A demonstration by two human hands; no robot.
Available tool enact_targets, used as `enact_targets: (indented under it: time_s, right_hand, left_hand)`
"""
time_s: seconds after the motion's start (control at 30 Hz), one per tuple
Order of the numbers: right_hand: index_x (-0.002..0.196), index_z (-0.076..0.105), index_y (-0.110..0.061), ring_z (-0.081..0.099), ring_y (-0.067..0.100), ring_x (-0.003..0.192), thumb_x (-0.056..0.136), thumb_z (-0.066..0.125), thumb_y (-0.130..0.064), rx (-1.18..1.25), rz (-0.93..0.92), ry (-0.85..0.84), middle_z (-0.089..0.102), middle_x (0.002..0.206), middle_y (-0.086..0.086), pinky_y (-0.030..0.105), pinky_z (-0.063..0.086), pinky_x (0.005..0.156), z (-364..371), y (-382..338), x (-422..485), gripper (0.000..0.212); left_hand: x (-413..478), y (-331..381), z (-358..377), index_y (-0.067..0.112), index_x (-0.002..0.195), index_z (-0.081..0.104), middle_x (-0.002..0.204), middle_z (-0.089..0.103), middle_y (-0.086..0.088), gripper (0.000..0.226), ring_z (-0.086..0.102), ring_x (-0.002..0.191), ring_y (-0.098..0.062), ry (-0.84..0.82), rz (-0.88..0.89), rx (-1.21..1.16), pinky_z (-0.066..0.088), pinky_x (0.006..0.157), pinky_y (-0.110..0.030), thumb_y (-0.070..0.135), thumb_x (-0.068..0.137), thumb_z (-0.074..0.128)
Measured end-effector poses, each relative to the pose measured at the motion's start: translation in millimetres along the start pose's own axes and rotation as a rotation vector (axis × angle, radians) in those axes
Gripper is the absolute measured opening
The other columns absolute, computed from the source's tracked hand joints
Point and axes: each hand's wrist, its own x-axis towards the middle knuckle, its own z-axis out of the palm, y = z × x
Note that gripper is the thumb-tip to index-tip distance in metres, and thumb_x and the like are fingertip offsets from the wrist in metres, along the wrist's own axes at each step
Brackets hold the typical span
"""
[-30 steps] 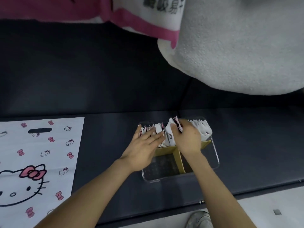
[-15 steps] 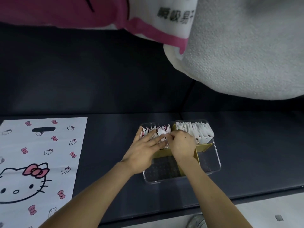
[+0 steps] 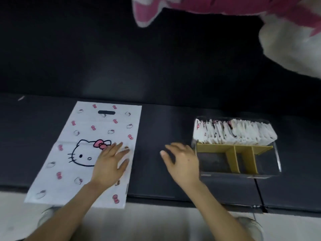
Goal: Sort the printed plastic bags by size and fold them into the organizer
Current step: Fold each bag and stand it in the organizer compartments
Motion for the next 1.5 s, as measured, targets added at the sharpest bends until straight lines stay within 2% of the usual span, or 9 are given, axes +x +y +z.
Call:
enact_targets:
  time_s: [0.1,0.2,0.4,0.73,0.83,1.03,1.17,1.33,1.5]
  right_hand:
    - [0.112,0.070,-0.025,0.063,0.026,0.110,0.082,0.040,-0.057,0.018,-0.157,-0.352,0.066,0.120,0.004,0.042,0.051,0.090,53.3,-46.1,-27.6,0.053]
    - [0.139,0.046,-0.029,0.021,0.025,0.145,0.078,0.027,-0.067,0.085,-0.157,-0.714,0.030,0.154,0.008,0.048,0.011,0.116,90.9,-80.9,-43.5,0.074]
    - [0.085,0.075,-0.036,0.060,0.024,0.110,0.069,0.068,-0.050,0.028,-0.216,-0.469,0.067,0.118,0.002,0.038,0.034,0.092,108.5,-73.8,-62.0,0.023]
    - [0.069,0.067,0.002,0.056,0.016,0.064,0.083,0.071,-0.016,0.801,0.678,-0.524,0.064,0.066,0.001,0.026,0.043,0.062,32.4,-20.8,-35.5,0.023]
    - [0.089,0.073,-0.004,0.067,0.019,0.080,0.084,0.069,-0.018,0.909,0.872,-0.627,0.074,0.086,0.005,0.029,0.050,0.072,14.5,-7.4,-21.8,0.016]
    - [0.097,0.063,-0.009,0.063,0.017,0.057,0.092,0.056,-0.013,1.012,1.354,-0.611,0.068,0.062,0.004,0.019,0.046,0.038,17.3,6.0,-7.9,0.010]
    - [0.103,0.067,-0.014,0.068,0.025,0.093,0.091,0.048,-0.055,1.088,1.204,-0.556,0.074,0.095,0.007,0.032,0.058,0.058,14.1,16.3,-11.5,0.047]
    - [0.081,0.073,-0.014,0.070,0.013,0.074,0.084,0.070,-0.021,0.536,0.711,-0.458,0.073,0.076,-0.005,0.036,0.057,0.068,26.2,22.1,-24.4,0.008]
    - [0.077,0.058,0.003,0.058,0.022,0.067,0.084,0.064,-0.012,0.495,0.735,-0.319,0.066,0.073,0.016,0.035,0.047,0.064,52.9,25.1,-20.1,0.018]
  left_hand:
    - [-39.8,-58.8,-15.6,0.017,0.129,0.059,0.143,0.045,-0.014,0.074,0.038,0.135,-0.036,-0.216,-0.245,0.074,0.032,0.110,-0.049,0.061,0.083,0.023]
    - [-70.7,-86.2,-27.9,0.026,0.149,0.025,0.158,0.008,0.006,0.095,0.004,0.147,-0.021,-0.443,-0.334,0.030,0.009,0.117,-0.037,0.073,0.068,0.007]
    - [-86.8,-83.0,-29.8,0.038,0.149,0.004,0.146,-0.019,0.020,0.121,-0.015,0.144,-0.014,-0.577,-0.181,0.107,-0.007,0.115,-0.030,0.092,0.045,-0.025]
    - [-84.9,-61.6,-73.1,0.040,0.123,0.058,0.129,0.050,0.028,0.096,0.041,0.124,0.009,-0.446,-0.282,-0.597,0.026,0.111,-0.021,0.097,0.047,0.045]
    - [-84.2,-65.7,-95.3,0.033,0.115,0.065,0.121,0.064,0.016,0.089,0.055,0.114,0.003,-0.371,-0.423,-1.029,0.043,0.095,-0.017,0.088,0.046,0.063]
    - [-68.7,-59.3,-68.3,0.022,0.110,0.065,0.105,0.071,0.005,0.050,0.065,0.100,-0.015,-0.151,-0.631,-1.154,0.048,0.086,-0.030,0.059,0.077,0.067]
    - [-50.7,-48.2,-34.5,0.025,0.084,0.061,0.081,0.067,0.004,0.018,0.061,0.078,-0.018,0.038,-0.775,-0.820,0.045,0.064,-0.021,0.009,0.090,0.057]
    - [-36.1,-49.6,-16.3,0.017,0.100,0.061,0.080,0.063,0.003,0.018,0.058,0.080,-0.024,0.106,-0.870,-0.620,0.042,0.065,-0.031,0.018,0.097,0.044]
    - [-16.3,-49.6,-12.6,0.015,0.120,0.055,0.087,0.062,-0.002,0.028,0.055,0.082,-0.026,0.121,-0.838,-0.543,0.037,0.070,-0.031,0.026,0.101,0.038]
